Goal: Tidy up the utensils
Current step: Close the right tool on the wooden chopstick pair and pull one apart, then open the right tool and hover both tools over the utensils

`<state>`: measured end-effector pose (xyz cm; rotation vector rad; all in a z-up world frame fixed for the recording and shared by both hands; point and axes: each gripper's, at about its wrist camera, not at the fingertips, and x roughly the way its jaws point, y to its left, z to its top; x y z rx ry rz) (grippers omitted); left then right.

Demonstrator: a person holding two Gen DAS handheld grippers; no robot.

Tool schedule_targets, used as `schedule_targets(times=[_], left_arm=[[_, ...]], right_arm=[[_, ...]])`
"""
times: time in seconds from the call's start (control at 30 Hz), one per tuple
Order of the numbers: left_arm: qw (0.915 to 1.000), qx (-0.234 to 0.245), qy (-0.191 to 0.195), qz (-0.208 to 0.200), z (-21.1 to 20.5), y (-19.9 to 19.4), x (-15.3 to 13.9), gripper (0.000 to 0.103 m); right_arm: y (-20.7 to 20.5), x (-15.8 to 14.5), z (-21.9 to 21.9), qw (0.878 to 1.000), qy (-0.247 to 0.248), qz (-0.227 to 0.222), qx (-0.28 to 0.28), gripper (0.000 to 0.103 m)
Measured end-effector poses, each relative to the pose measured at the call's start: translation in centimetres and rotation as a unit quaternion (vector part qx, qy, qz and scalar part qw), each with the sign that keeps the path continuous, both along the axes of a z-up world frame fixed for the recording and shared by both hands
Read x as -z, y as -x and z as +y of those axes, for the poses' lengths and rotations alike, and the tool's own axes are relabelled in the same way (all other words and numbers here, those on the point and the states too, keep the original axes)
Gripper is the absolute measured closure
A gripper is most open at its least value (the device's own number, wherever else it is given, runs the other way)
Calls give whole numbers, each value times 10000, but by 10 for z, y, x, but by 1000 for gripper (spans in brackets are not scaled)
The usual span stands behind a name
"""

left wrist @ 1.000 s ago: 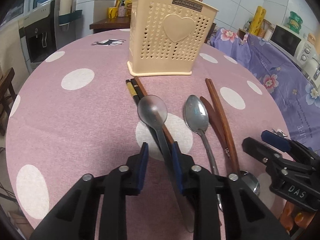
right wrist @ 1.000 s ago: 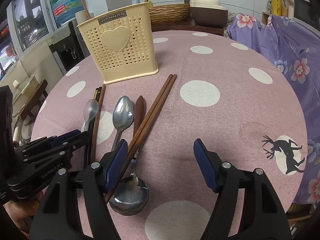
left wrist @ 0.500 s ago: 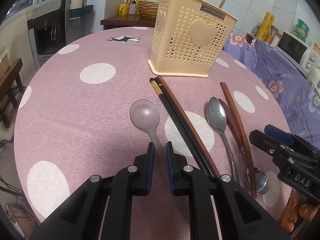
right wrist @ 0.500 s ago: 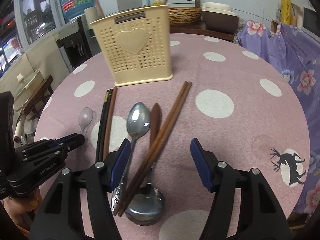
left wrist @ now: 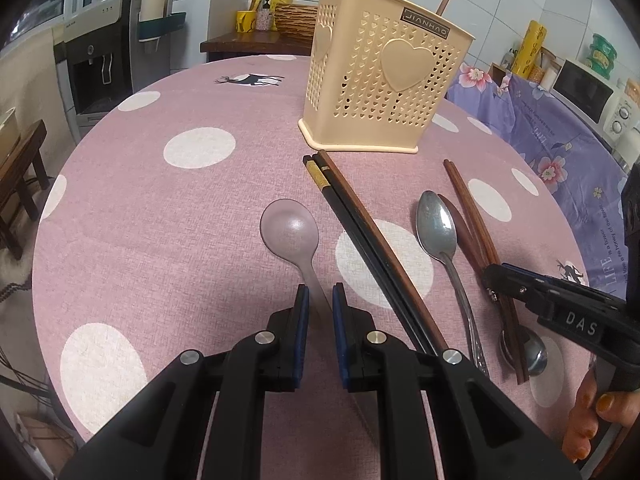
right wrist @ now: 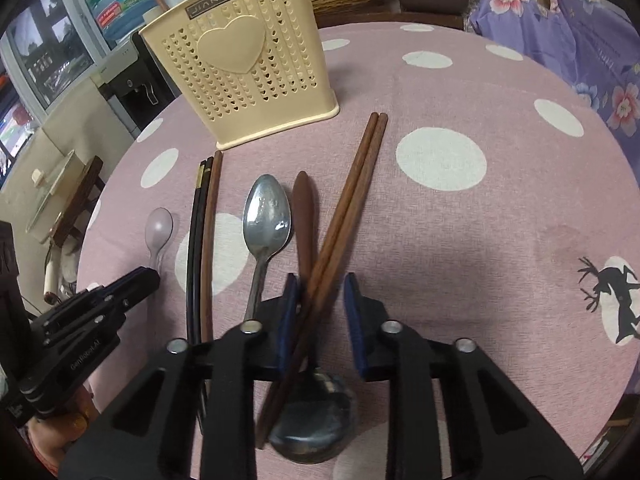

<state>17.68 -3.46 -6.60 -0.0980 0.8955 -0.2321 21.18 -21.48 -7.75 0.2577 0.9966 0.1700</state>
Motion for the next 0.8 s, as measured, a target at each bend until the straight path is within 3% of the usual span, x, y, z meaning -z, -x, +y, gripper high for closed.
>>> schedule_targets(times=[0.23, 0.27, 0.57, 0.63, 0.7, 0.77, 0.8], left_arm=[[10000, 24, -36, 7, -2, -1, 0, 90], [10000, 27, -32, 10, -2, -1, 0, 90], [10000, 27, 1, 22, 0, -2, 0, 89], [10000, 16, 21, 39, 0, -2, 0, 89], [9999, 25, 71, 79, 1, -3, -1, 86], [9999, 26, 125, 111, 2, -4, -2, 79], [9999, -5, 95, 101, 2, -4, -2, 67]], right_arm=[[-1, -9, -11, 9991, -421, 31, 97, 90], [0, -13, -15, 9990, -428, 5, 112, 96], [-1, -19, -48, 9991, 132, -163, 359, 95], [-1, -21, -48, 9992, 4, -330, 228, 88], [-3, -23, -45, 9986, 50, -506, 149, 55], [-5, -24, -43, 9975, 273, -631, 153, 49], [-7, -24, -40, 9970, 400, -653, 139, 49]])
